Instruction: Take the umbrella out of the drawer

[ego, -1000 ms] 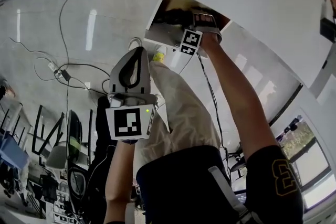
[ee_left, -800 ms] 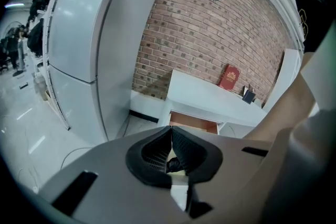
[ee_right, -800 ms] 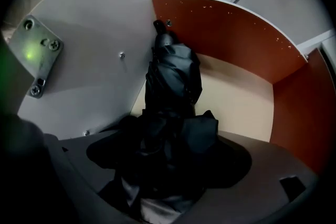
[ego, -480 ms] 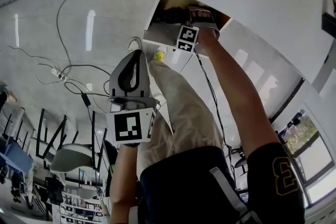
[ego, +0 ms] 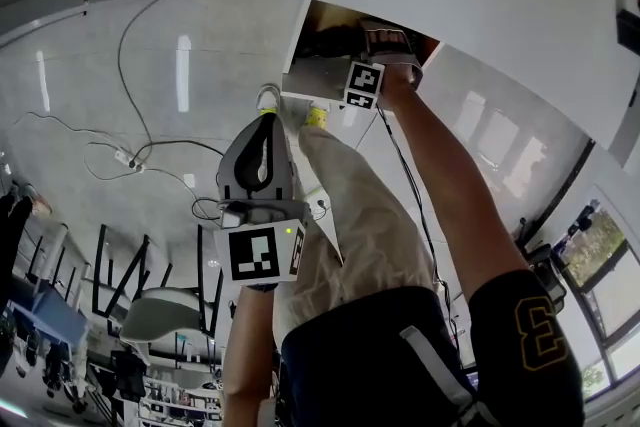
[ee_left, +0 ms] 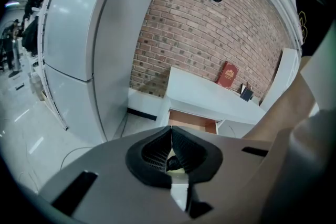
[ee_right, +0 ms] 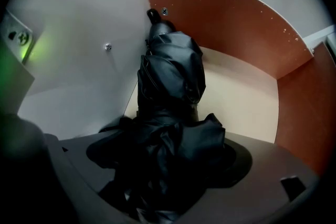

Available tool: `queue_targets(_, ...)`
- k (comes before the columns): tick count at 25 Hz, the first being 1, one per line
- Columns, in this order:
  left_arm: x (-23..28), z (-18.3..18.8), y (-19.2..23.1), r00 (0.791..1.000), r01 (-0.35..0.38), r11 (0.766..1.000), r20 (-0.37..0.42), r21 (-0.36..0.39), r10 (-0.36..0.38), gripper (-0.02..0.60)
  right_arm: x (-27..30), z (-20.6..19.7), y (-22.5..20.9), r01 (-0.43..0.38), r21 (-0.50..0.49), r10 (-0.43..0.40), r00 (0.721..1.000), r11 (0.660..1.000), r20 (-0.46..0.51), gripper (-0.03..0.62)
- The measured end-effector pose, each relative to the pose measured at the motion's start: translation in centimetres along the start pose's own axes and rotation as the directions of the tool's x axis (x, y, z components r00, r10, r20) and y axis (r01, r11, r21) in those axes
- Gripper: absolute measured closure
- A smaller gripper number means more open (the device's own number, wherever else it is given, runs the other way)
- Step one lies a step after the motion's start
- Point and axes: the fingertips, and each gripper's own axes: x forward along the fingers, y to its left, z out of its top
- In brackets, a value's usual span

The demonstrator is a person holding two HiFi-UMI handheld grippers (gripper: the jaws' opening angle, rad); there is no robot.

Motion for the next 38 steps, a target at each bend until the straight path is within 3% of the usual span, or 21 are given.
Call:
queue_targets(10,0.2,-0.6,-0.4,0.999,0.032,0.999,-0.012,0.003,-0.032,0.563,-0.1,0.4,-0.8,0.007,0.053,-0.007,1.000,0.999,0.000,0.178)
queue_targets(20,0.3,-0.9,-0.6,0.999,0.043,0.999,-0.015,0.008,-0.043,0.563,-0.4,0.4,-1.3,-0.001,0.025,0.002,1.000,1.000,-0.012,0.252)
queue_targets(28,0.1,-1.6,-1.2,0.998,0.058,0.998,-0.022,0.013,-0.058,0.563,-0.6,0.5,-1.1,-0.012,0.020,0.012,1.000,1.000,-0.005,0.269)
queue_targets(33,0.2,-2.3,-1.3,0.998,0.059,0.998,-0.033,0.014,-0.058,0.563,-0.8,0.8,-0.3,-0.094,0.042,0.093,0.995,0.995,0.030,0.293)
queue_targets(38,0.6,-2.2,-2.1,0.997,0.067,0.998,-0.033,0.013,-0.066,0.563,-0.7,0.1,-0.4,-0.097,0.032,0.098,0.995,0.995,-0.001,0.307)
